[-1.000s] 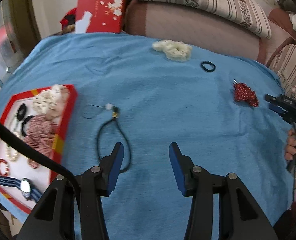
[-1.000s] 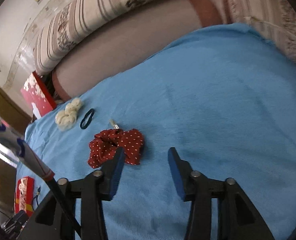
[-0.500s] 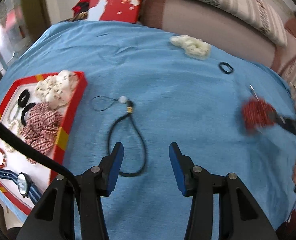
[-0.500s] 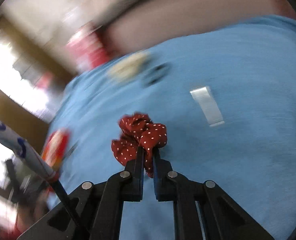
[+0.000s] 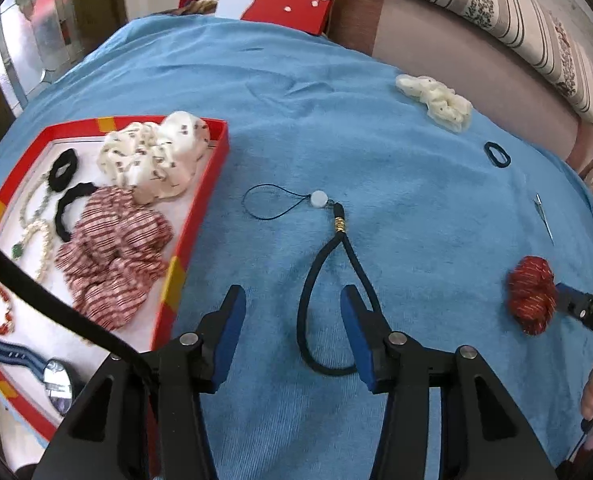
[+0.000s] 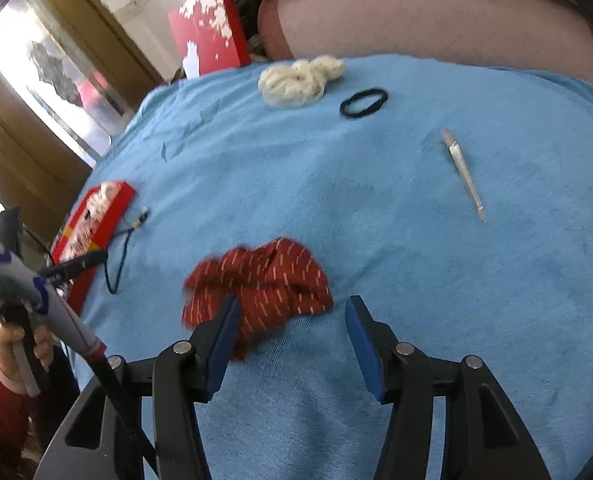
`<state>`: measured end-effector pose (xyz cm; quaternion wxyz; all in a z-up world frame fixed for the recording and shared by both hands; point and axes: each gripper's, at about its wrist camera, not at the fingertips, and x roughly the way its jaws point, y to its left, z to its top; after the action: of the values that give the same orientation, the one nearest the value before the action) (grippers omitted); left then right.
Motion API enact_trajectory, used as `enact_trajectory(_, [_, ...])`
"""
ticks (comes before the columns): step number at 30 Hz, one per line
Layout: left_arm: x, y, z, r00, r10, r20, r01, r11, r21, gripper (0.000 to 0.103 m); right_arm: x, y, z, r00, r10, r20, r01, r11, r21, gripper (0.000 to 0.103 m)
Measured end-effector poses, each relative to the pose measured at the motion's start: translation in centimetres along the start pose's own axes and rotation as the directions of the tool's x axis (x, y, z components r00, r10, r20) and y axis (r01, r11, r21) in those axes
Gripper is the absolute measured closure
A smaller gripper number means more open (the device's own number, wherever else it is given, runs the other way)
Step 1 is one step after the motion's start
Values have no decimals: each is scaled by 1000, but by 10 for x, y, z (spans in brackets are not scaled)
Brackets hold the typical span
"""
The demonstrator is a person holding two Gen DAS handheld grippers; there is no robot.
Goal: Organize jewelry
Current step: 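Grasp the black cord lanyard with the left tool while the right tool regrasps the scrunchie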
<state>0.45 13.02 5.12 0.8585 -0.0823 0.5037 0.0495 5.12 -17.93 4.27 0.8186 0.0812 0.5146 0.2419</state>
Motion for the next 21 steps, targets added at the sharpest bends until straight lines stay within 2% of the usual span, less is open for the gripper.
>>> enact_trajectory(4, [15, -5, 1, 999, -20, -30, 20, 1000, 11, 52, 14, 14, -2, 1000, -13, -11, 12, 1000, -22, 42])
enact_trajectory(8, [24, -11, -1, 999, -13, -35, 14, 1000, 27, 52, 24, 22, 1, 1000, -18, 20, 18, 1000, -8, 34])
enact_trajectory(14, [28, -13, 7, 999, -28, -28, 29, 999, 16, 47, 30, 32, 2, 997, -37, 74, 35, 999, 28, 34])
enact_trajectory(17, [32, -19, 10, 1000, -2, -20, 3, 999, 45, 47, 33, 38, 3, 995, -59, 87, 56, 998, 35, 35])
enact_trajectory(18, [33, -21, 10, 1000, 11, -20, -9, 998, 57, 50, 35, 40, 3, 994, -67, 88, 64, 997, 35, 44])
enact_trajectory(19, [33, -24, 10, 999, 26, -18, -25, 997, 71, 67, 36, 41, 3, 994, -72, 87, 69, 997, 34, 51])
enact_trajectory(20, [33, -26, 9, 999, 36, -19, -34, 996, 86, 81, 36, 43, 3, 993, -78, 86, 75, 997, 33, 63])
enact_trajectory(21, [32, -27, 9, 999, 30, -26, -27, 995, 96, 99, 36, 44, 4, 993, -83, 90, 80, 996, 35, 73])
